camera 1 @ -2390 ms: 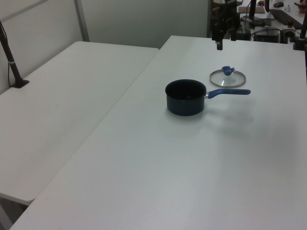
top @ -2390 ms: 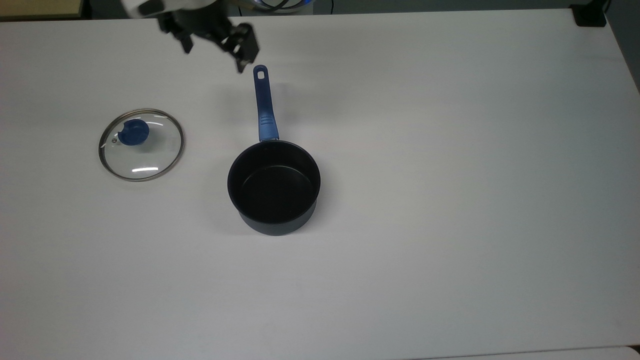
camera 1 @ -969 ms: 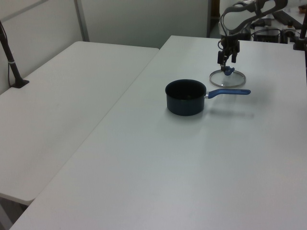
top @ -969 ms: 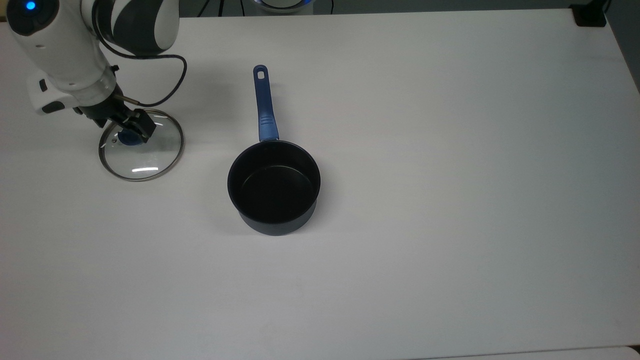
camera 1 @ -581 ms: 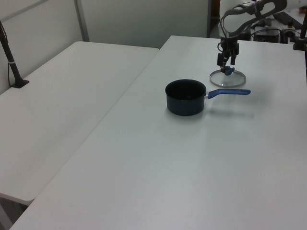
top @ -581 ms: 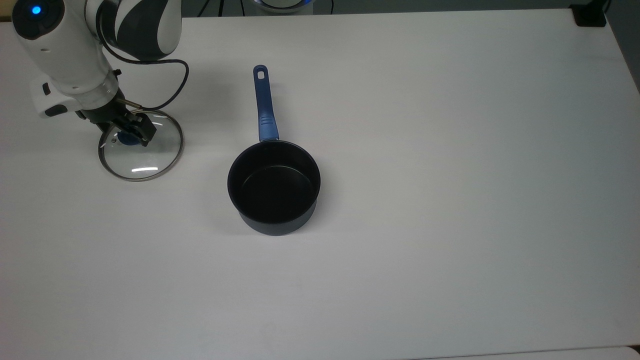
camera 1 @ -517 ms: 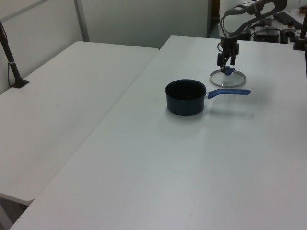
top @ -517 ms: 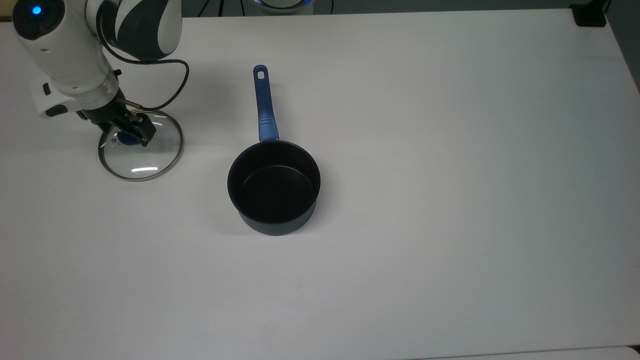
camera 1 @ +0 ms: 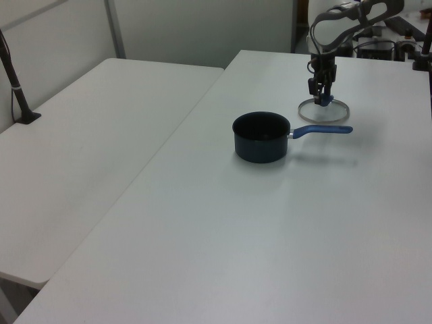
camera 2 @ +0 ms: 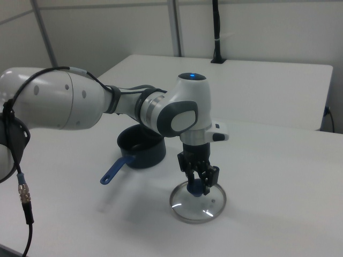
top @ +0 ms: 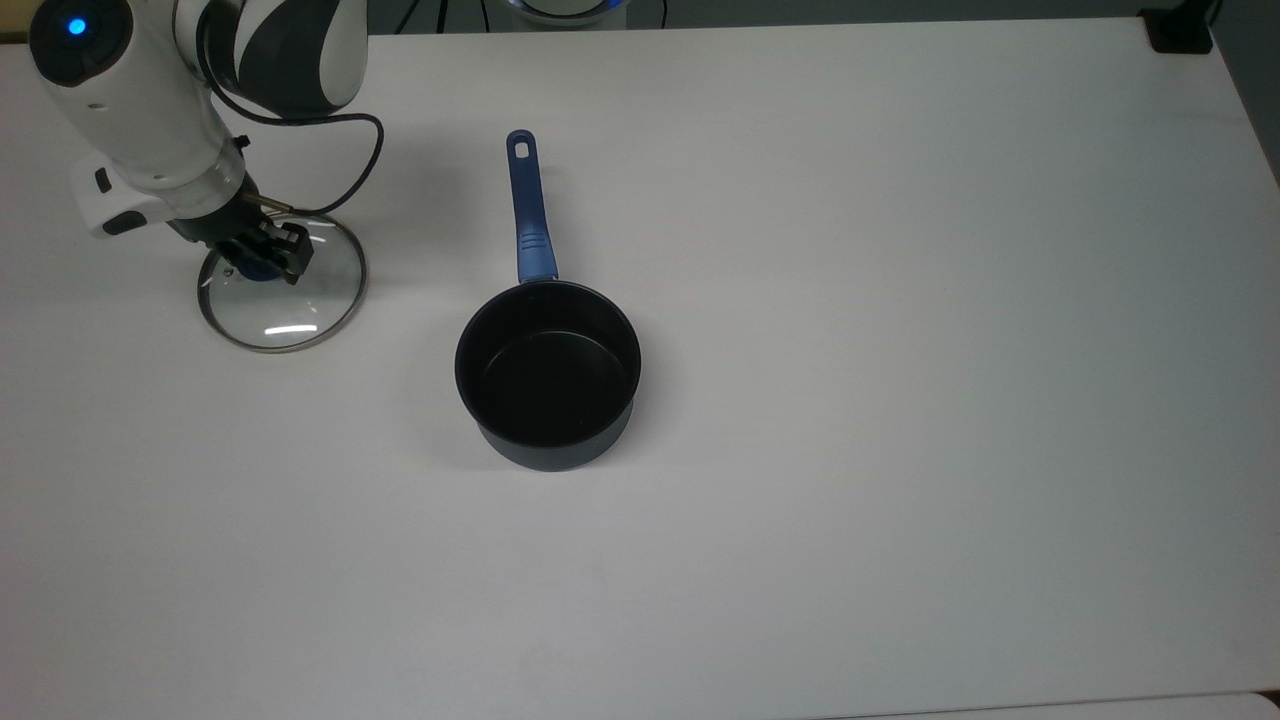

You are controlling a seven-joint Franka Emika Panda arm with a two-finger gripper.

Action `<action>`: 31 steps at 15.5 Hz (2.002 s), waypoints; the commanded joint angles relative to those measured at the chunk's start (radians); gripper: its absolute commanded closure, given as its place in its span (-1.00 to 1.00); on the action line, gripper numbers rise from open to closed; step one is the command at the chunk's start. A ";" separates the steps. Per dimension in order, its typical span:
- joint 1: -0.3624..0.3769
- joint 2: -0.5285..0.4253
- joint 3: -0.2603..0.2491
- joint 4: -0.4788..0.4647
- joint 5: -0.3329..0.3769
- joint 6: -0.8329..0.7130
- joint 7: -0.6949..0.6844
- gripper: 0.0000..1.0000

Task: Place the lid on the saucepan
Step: 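Lift the glass lid by its knob and carry it toward the saucepan, then lower the glass lid onto the rim of the dark blue saucepan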

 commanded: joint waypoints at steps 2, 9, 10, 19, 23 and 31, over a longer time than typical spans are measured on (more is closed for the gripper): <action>0.006 -0.037 0.002 0.031 0.016 -0.075 -0.004 0.12; 0.026 -0.037 0.002 0.211 0.025 -0.174 0.111 0.15; 0.064 -0.037 -0.007 0.237 0.035 -0.198 0.141 0.15; 0.363 -0.025 -0.014 0.314 0.079 -0.242 0.450 0.15; 0.411 0.001 -0.010 0.314 0.075 -0.238 0.477 0.15; 0.431 0.051 -0.007 0.323 0.071 -0.222 0.493 0.15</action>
